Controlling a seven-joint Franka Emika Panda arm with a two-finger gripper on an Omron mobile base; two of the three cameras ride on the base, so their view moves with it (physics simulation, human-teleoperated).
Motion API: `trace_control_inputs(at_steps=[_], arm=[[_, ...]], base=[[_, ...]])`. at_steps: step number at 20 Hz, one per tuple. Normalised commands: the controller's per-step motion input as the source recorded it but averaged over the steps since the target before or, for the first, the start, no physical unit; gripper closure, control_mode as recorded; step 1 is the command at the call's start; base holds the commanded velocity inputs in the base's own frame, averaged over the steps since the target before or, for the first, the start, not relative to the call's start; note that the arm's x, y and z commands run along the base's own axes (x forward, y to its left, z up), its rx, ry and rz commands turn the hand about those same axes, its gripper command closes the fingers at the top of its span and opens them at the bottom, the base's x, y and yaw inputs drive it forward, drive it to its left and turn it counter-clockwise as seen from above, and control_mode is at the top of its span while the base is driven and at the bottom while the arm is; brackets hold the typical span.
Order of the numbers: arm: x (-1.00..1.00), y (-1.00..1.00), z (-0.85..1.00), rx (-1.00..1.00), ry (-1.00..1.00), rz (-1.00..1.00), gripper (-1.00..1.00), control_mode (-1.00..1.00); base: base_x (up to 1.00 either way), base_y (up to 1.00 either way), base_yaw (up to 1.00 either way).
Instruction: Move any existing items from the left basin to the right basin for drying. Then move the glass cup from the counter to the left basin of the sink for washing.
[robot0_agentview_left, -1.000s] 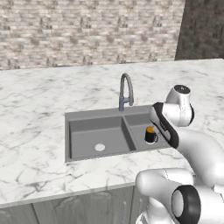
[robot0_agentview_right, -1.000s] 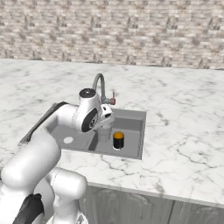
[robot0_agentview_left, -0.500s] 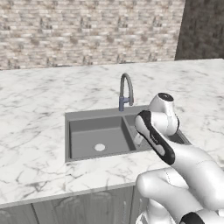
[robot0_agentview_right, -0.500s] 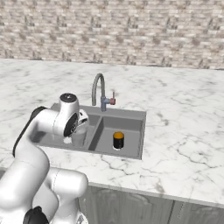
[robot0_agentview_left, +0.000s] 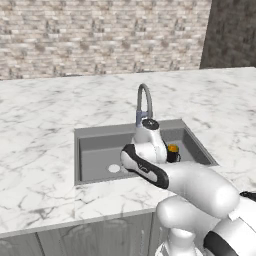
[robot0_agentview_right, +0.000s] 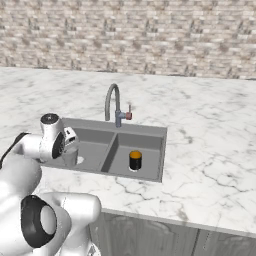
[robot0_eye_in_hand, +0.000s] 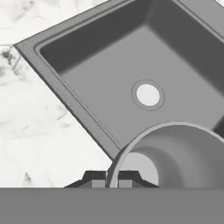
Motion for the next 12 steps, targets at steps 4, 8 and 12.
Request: trace_control_inputs(at_steps=[4, 8, 12], arm=[[0.82, 0.58, -0.23, -0.02, 0.05, -0.03, 1.0, -1.0], [0.88, 0.1, -0.01, 0.0, 0.09, -0.07, 1.0, -1.0], [0.79, 0.02, -0.19, 0.0, 0.11, -0.06, 1.0, -1.0]], base=[[0.0, 0.0, 0.0], [0.0, 0.0, 0.0], [0.0, 0.0, 0.0]])
